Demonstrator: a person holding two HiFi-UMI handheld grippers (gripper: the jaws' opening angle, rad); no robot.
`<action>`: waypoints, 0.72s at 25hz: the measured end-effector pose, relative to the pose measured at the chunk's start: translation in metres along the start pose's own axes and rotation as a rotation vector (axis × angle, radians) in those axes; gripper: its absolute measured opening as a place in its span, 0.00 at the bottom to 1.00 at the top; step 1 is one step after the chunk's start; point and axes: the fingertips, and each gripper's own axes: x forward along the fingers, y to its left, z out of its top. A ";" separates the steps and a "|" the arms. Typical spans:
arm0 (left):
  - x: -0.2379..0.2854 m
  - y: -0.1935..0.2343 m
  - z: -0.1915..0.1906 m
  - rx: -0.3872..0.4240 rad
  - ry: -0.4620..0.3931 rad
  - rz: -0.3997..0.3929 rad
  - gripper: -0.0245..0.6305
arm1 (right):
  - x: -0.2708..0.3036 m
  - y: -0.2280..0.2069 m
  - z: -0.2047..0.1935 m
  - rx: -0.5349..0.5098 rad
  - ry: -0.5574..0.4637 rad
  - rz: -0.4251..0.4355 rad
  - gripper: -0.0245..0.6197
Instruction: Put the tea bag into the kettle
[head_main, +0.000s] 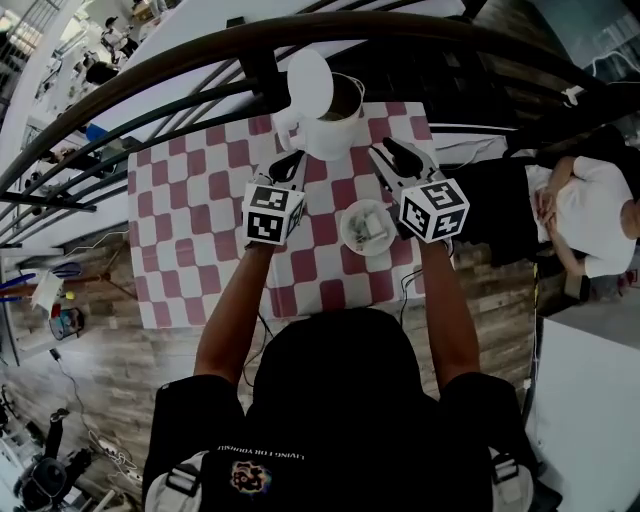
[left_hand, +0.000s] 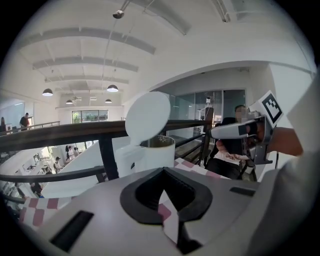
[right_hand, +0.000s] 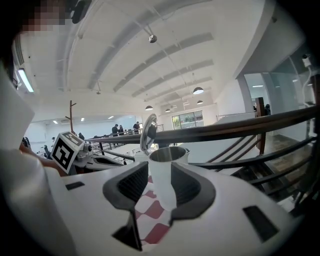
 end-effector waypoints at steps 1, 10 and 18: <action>0.000 -0.004 -0.004 0.000 0.009 -0.006 0.04 | -0.003 0.000 -0.004 0.004 0.005 -0.004 0.27; 0.007 -0.052 -0.047 0.022 0.092 -0.089 0.04 | -0.023 0.004 -0.059 0.049 0.086 -0.032 0.27; 0.015 -0.078 -0.082 0.023 0.167 -0.142 0.04 | -0.030 0.012 -0.113 0.085 0.187 -0.040 0.27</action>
